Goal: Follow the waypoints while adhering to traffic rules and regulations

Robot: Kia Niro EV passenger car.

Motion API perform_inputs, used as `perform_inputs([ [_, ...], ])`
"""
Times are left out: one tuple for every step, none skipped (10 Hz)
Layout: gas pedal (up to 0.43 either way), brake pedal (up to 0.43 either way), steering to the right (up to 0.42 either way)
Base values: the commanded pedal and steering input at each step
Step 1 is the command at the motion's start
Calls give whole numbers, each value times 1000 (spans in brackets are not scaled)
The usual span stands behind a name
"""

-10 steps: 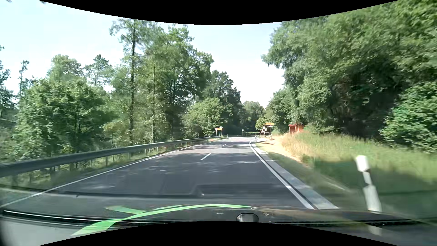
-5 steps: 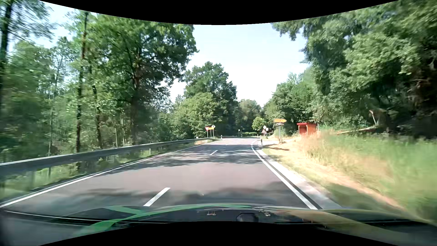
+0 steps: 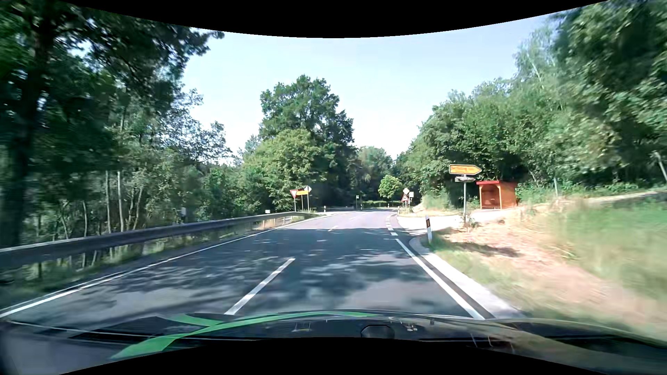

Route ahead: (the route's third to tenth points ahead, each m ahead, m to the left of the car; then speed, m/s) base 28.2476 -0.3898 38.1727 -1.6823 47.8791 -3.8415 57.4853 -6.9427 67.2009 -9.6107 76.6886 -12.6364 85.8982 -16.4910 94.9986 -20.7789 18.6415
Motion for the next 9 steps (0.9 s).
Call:
perform_inputs([
  [0, 0, 15],
  [0, 0, 15],
  [0, 0, 16],
  [0, 0, 16],
  [0, 0, 18],
  [0, 0, 21],
  [28, 0, 22],
  [47, 0, 22],
  [87, 0, 22],
])
